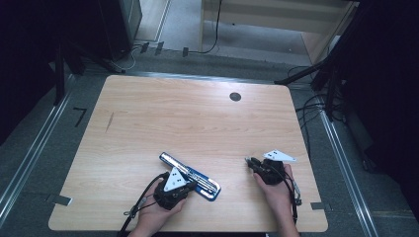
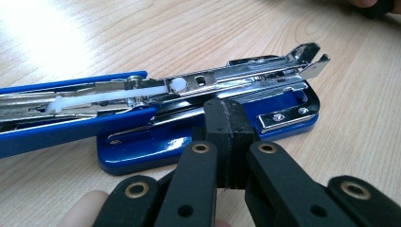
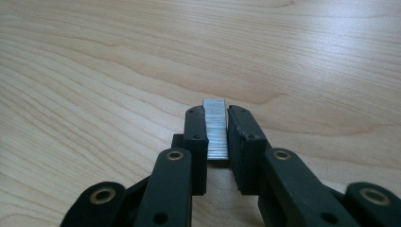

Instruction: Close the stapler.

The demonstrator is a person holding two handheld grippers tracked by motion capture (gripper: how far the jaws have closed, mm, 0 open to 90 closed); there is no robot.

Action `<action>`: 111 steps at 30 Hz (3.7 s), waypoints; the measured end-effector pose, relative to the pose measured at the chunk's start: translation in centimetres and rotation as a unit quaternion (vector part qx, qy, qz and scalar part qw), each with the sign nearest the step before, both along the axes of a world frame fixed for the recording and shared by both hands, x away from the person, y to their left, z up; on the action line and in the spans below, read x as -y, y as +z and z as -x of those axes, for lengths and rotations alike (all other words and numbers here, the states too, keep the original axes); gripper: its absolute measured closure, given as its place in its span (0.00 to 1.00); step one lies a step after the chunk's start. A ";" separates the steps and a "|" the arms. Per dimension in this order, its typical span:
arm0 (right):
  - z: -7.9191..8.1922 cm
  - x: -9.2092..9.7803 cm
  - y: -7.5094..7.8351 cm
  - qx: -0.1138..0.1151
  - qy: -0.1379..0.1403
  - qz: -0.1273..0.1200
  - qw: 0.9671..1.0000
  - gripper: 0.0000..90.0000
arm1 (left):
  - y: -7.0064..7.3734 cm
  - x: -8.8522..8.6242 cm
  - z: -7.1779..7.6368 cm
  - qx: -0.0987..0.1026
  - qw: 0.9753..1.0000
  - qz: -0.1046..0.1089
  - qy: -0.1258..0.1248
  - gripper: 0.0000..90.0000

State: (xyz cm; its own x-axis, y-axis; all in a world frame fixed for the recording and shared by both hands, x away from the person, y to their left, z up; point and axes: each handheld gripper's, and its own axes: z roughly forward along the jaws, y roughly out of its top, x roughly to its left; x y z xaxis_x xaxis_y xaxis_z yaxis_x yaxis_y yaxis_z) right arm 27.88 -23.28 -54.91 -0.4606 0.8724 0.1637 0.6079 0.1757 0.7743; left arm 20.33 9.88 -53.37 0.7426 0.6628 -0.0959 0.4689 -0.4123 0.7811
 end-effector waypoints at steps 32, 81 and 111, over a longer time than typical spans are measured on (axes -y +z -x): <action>2.9 -3.6 3.4 0.036 0.065 -0.006 0.997 0.89 | 0.0 0.0 -0.1 -0.002 1.000 0.000 0.000 1.00; 6.3 -10.3 4.4 0.042 0.181 0.008 0.983 0.89 | 0.0 0.0 0.0 -0.002 1.000 0.002 0.000 1.00; 6.3 -11.6 3.6 0.029 0.203 0.018 0.978 0.89 | 0.0 0.0 0.0 -0.001 1.000 0.001 0.000 1.00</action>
